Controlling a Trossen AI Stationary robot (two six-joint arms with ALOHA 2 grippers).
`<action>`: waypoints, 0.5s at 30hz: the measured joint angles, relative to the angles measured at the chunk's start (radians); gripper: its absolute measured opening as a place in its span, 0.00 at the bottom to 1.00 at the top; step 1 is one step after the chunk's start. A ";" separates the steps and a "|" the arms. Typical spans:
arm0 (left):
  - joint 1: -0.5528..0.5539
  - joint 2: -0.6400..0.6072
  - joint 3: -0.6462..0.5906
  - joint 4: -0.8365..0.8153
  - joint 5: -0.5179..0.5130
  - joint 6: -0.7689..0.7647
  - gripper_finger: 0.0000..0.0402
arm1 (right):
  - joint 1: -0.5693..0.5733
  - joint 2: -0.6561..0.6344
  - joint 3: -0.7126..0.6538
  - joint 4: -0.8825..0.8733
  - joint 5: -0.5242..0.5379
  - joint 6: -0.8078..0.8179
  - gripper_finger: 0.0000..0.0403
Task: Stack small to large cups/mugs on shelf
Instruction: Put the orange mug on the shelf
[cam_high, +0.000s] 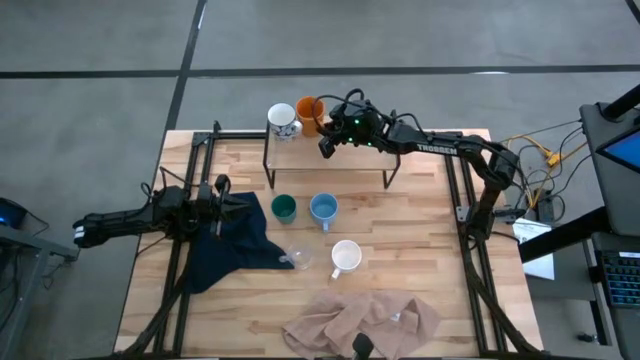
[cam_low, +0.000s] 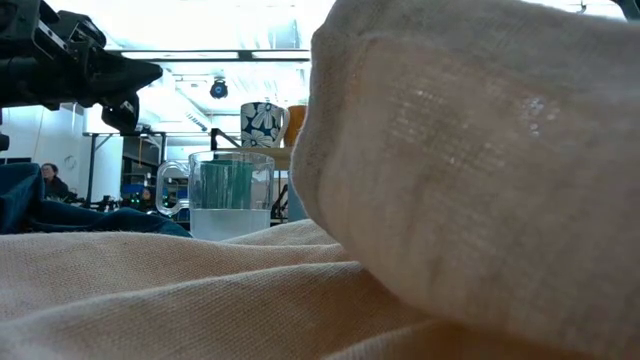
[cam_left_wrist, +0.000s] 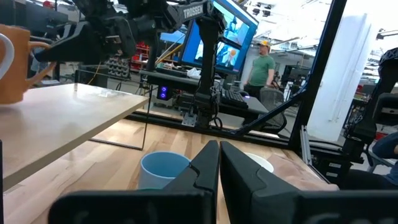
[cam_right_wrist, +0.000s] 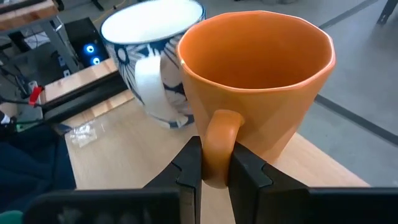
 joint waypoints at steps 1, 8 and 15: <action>0.000 0.000 0.000 0.000 0.000 0.000 0.00 | -0.002 0.000 0.000 0.006 -0.001 0.001 0.10; 0.000 0.000 0.000 0.000 0.001 0.000 0.00 | -0.007 0.001 0.000 0.001 -0.006 -0.002 0.10; 0.000 0.000 0.000 0.000 0.001 0.001 0.00 | -0.008 0.001 0.000 -0.007 -0.007 -0.004 0.10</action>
